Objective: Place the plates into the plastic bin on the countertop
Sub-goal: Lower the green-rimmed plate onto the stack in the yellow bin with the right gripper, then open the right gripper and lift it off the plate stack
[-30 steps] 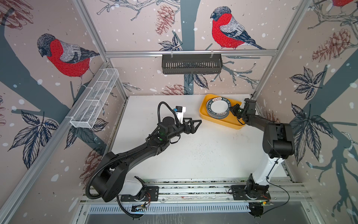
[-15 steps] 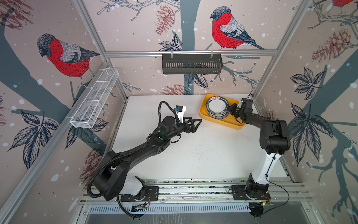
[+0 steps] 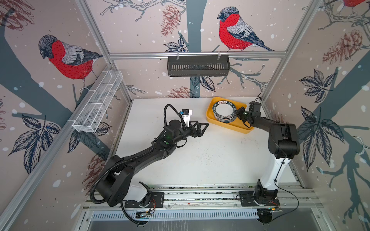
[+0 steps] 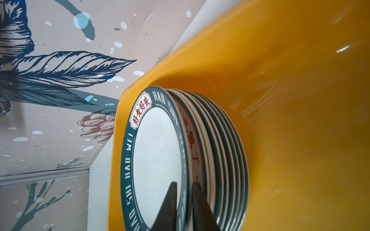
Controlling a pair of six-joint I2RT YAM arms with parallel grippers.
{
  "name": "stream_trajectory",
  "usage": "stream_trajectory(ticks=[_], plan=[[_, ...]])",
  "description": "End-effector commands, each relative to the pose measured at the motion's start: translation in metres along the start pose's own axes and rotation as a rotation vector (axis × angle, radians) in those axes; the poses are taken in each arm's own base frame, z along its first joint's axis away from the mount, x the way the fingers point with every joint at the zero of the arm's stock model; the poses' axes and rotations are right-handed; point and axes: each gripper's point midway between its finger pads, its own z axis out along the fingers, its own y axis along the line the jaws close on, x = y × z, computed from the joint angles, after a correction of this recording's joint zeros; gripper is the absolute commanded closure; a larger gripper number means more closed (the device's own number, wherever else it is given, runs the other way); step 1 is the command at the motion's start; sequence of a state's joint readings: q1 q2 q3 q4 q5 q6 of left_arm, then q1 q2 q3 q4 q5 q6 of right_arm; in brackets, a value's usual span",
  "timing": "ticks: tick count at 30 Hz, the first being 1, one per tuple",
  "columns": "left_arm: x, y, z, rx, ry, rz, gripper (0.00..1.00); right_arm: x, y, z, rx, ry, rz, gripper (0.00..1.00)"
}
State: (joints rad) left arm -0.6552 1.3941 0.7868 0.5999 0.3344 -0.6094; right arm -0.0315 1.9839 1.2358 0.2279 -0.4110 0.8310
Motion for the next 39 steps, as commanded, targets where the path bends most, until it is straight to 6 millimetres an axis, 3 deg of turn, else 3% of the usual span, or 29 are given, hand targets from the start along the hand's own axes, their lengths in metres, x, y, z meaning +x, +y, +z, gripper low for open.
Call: stream_trajectory(ticks=[1, 6, 16, 24, 30, 35, 39], plan=[[-0.014, -0.008, -0.001, 0.021, -0.053, 0.030, 0.04, -0.007, 0.005, -0.002, 0.001, -0.023, -0.027, 0.77], [-0.014, -0.007, -0.005, 0.014, -0.069, 0.030, 0.04, -0.007, 0.005, -0.004, 0.008, -0.023, -0.037, 0.76], [-0.018, -0.002, -0.016, -0.039, -0.085, 0.048, 0.04, -0.016, 0.009, -0.017, 0.041, -0.062, -0.070, 0.63], [-0.036, 0.002, -0.042, -0.157, -0.134, 0.123, 0.04, -0.020, 0.017, -0.035, 0.063, -0.099, -0.116, 0.54], [-0.051, 0.004, -0.066, -0.219, -0.192, 0.171, 0.04, -0.022, 0.030, -0.057, 0.096, -0.151, -0.193, 0.27], [-0.063, 0.012, -0.078, -0.263, -0.197, 0.206, 0.04, -0.023, 0.029, -0.079, 0.143, -0.199, -0.233, 0.03], [-0.075, 0.020, -0.086, -0.283, -0.214, 0.230, 0.04, -0.021, 0.025, -0.101, 0.179, -0.240, -0.258, 0.00]])
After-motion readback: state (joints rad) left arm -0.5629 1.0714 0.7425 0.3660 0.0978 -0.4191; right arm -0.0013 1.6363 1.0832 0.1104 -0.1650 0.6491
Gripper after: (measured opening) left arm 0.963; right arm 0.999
